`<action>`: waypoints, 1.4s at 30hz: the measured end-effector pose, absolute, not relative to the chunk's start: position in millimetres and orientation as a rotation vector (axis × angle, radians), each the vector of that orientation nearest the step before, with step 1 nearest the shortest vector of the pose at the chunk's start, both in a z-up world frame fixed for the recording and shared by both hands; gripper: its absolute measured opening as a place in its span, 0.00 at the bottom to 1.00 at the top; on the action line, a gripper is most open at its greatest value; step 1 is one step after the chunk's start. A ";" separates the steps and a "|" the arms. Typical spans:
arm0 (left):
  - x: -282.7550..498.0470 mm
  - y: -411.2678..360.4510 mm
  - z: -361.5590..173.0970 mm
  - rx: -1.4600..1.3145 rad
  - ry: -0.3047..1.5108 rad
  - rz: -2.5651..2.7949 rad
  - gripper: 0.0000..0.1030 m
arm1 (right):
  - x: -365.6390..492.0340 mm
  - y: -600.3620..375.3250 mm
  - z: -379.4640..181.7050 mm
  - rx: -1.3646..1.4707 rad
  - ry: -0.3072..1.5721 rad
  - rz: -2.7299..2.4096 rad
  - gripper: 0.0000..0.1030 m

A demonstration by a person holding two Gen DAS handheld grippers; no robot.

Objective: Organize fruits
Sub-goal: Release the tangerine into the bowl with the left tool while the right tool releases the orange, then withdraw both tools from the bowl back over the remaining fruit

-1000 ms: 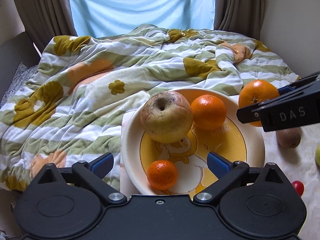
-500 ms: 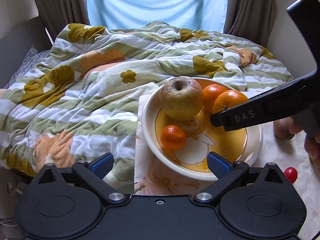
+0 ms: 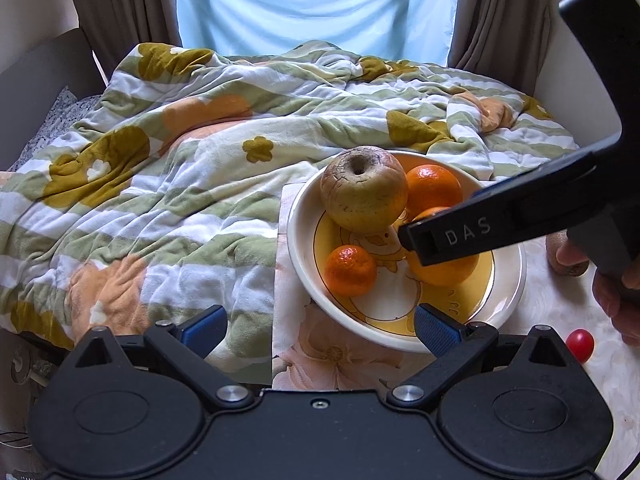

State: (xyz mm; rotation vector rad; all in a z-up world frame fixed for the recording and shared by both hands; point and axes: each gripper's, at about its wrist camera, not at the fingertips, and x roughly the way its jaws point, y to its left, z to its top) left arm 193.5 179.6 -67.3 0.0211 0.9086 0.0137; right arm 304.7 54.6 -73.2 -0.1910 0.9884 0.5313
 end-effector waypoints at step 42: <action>59.3 79.0 21.1 0.054 0.720 0.088 0.99 | 160.1 -95.9 36.8 -0.142 0.752 0.413 1.00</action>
